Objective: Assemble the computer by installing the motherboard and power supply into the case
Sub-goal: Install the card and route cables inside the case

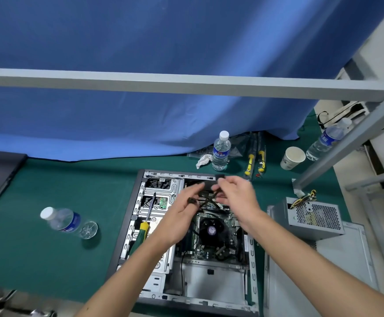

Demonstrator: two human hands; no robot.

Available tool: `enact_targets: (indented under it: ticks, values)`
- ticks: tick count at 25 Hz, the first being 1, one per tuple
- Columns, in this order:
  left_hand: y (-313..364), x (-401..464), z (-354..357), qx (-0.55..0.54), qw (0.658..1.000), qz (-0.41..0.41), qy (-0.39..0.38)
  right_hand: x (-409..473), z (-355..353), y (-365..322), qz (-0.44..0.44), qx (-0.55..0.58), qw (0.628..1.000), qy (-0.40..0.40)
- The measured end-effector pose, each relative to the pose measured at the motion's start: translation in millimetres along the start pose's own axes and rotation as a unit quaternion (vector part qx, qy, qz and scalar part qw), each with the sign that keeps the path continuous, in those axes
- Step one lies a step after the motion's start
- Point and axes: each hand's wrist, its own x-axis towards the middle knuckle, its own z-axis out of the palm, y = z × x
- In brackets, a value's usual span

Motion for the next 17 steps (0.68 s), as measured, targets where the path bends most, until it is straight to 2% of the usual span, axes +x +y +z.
enact_targets:
  ticks: [2,4,5,8,10,15,17]
  values:
    - [-7,-5,-7,-0.034,0.998,-0.001,0.061,6,-12,2,0.065,0.108,0.990,0.065]
    - [-13,-7,-15,-0.133,0.983,-0.056,0.115,11,-25,6,0.087,0.154,0.978,0.107]
    - [-16,-6,-19,-0.162,0.973,-0.080,0.144,12,-29,7,0.088,0.171,0.974,0.122]
    - [-22,-4,-27,-0.153,0.954,-0.107,0.235,13,-33,10,0.070,0.192,0.965,0.165]
    - [-22,-1,-27,-0.228,0.927,-0.112,0.276,12,-33,11,0.058,0.199,0.960,0.186]
    - [-16,3,-27,-0.470,0.821,-0.141,0.292,10,-33,16,0.047,0.183,0.967,0.173]
    - [-15,4,-26,-0.509,0.800,-0.140,0.285,10,-33,17,0.039,0.171,0.971,0.162]
